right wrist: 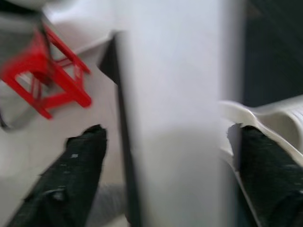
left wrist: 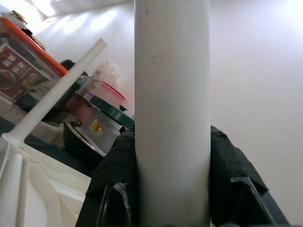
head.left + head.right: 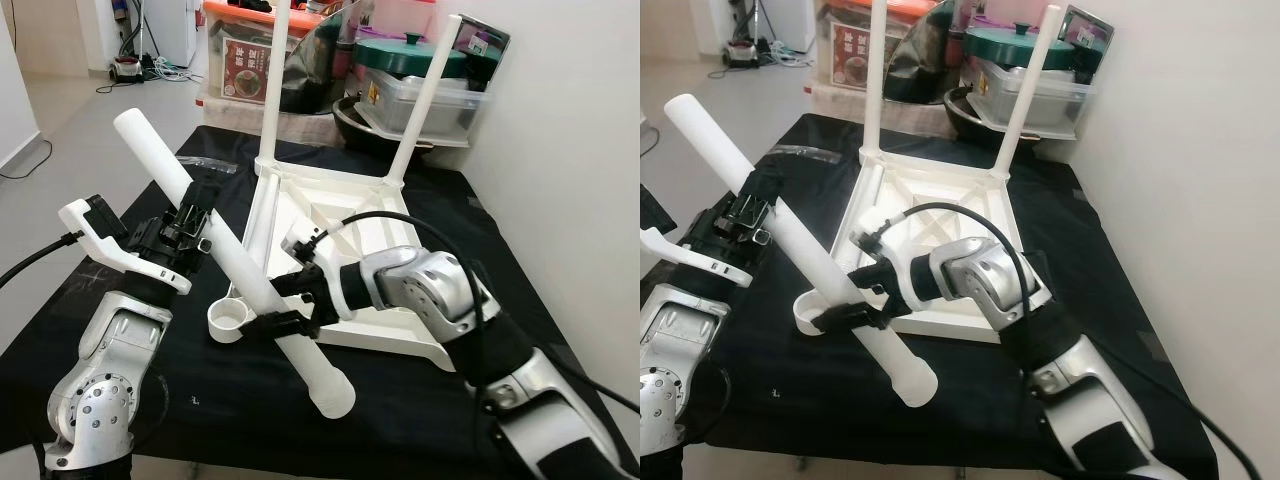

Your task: Building children table

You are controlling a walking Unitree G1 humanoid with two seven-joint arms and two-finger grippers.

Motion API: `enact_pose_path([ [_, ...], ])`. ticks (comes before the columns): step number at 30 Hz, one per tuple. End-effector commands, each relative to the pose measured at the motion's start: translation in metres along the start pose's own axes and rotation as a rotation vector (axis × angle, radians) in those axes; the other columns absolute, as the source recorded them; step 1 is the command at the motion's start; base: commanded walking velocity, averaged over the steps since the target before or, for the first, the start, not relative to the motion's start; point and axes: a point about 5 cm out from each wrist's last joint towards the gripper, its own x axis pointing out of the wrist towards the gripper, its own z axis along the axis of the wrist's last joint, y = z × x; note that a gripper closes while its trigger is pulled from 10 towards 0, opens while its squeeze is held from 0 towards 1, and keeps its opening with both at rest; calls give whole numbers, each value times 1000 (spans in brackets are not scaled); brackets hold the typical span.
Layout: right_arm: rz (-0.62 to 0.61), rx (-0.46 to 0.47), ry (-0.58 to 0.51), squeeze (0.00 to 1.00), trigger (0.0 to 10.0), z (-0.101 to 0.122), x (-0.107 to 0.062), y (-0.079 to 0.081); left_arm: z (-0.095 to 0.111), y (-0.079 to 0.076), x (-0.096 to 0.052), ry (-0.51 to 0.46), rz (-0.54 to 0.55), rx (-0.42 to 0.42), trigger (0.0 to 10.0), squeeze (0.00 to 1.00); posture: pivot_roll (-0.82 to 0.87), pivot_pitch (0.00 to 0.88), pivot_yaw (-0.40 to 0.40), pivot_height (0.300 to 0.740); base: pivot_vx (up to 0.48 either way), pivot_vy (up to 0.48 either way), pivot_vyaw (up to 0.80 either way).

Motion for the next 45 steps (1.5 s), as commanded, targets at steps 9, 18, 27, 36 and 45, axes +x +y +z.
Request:
enact_pose_path([
  [9, -2, 30, -9, 0, 0, -8, 24, 9, -7, 3, 1, 31, -6, 4, 0, 0, 107, 0, -164, 740, 0, 0, 0],
  [18, -46, -2, -41, 0, 0, -15, 29, 6, -9, 3, 0, 34, -3, 0, 0, 0, 108, 0, -166, 740, 0, 0, 0],
  [27, -93, 41, -114, 0, 0, -9, 4, -5, -4, 8, -2, 35, 4, -7, 10000, 1000, 109, 0, -167, 740, 0, 0, 0],
  [36, -154, 72, -197, 0, 0, -1, -30, -18, 12, -1, -7, -15, -79, -25, 10000, 1000, 104, 0, -167, 740, 0, 0, 0],
  [45, -352, 87, -290, 0, 0, 10, -77, -52, 27, -6, -12, -48, -109, -44, 10000, 1000, 108, 0, -177, 740, 0, 0, 0],
])
